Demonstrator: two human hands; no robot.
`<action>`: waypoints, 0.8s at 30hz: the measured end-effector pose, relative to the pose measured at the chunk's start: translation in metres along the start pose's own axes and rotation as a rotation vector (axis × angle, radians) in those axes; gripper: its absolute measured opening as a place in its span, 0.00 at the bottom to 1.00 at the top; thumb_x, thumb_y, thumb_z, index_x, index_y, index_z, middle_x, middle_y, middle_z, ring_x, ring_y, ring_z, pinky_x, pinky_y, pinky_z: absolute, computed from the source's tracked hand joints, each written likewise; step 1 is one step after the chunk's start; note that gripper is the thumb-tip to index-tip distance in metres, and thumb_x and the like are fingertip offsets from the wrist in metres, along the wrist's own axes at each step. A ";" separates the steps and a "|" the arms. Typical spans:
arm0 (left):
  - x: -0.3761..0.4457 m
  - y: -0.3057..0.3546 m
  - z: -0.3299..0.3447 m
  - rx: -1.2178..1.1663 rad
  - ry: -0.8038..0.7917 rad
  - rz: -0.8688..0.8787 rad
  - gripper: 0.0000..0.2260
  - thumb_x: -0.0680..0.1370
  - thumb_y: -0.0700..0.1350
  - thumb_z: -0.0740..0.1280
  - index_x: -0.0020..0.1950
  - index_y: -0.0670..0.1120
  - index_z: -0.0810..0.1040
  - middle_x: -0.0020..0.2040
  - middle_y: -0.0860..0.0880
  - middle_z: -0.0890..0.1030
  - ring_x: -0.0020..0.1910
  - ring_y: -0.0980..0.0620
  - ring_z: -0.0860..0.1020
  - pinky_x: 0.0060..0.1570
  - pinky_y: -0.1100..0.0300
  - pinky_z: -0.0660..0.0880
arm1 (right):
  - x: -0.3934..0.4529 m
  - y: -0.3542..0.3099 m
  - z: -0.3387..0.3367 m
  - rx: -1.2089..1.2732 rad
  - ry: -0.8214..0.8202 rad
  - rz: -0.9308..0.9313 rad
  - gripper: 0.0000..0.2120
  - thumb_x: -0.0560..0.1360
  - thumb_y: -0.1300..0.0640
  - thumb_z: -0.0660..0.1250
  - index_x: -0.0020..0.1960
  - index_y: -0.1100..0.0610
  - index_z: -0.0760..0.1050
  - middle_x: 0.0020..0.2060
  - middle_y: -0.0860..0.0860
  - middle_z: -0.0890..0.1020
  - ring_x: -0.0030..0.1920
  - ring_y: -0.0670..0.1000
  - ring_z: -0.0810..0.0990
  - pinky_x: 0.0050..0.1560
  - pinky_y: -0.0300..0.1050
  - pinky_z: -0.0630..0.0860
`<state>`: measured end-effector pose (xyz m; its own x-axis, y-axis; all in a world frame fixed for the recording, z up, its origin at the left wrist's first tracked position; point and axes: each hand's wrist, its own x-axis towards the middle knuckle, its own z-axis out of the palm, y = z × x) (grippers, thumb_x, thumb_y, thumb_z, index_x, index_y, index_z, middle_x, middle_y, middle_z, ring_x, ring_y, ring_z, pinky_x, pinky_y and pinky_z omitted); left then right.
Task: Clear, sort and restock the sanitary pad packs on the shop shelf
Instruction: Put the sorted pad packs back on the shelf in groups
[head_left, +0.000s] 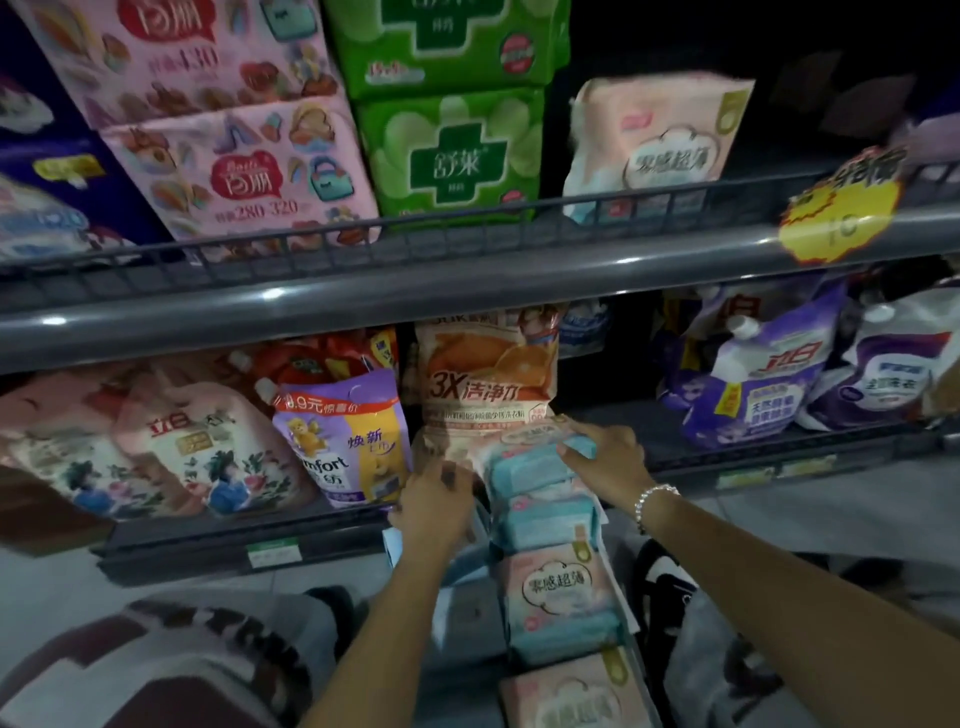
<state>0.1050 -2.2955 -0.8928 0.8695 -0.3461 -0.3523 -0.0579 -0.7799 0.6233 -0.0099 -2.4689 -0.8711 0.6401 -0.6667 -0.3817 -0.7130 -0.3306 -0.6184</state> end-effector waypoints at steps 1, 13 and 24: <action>0.002 -0.010 -0.001 0.034 -0.035 -0.027 0.15 0.77 0.58 0.59 0.57 0.52 0.77 0.55 0.44 0.79 0.56 0.41 0.75 0.64 0.43 0.67 | -0.001 0.001 0.005 0.025 -0.014 -0.002 0.23 0.78 0.45 0.63 0.72 0.44 0.66 0.69 0.57 0.59 0.70 0.60 0.61 0.71 0.45 0.59; -0.001 -0.083 -0.014 -0.151 -0.243 -0.083 0.43 0.62 0.64 0.76 0.73 0.52 0.66 0.72 0.45 0.67 0.70 0.42 0.67 0.68 0.45 0.67 | -0.043 0.009 0.050 -0.083 0.028 -0.205 0.22 0.74 0.43 0.68 0.67 0.45 0.73 0.67 0.48 0.63 0.69 0.51 0.61 0.68 0.46 0.60; -0.007 -0.104 -0.008 -0.725 -0.351 -0.251 0.12 0.76 0.47 0.70 0.58 0.45 0.78 0.56 0.43 0.83 0.54 0.44 0.81 0.55 0.50 0.77 | -0.033 -0.005 0.086 -0.284 -0.226 -0.266 0.19 0.76 0.40 0.64 0.65 0.44 0.75 0.54 0.46 0.66 0.63 0.52 0.63 0.66 0.48 0.61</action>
<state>0.1089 -2.2075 -0.9492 0.6047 -0.4430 -0.6618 0.5498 -0.3690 0.7494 -0.0030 -2.3877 -0.9148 0.8359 -0.3811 -0.3949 -0.5449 -0.6622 -0.5143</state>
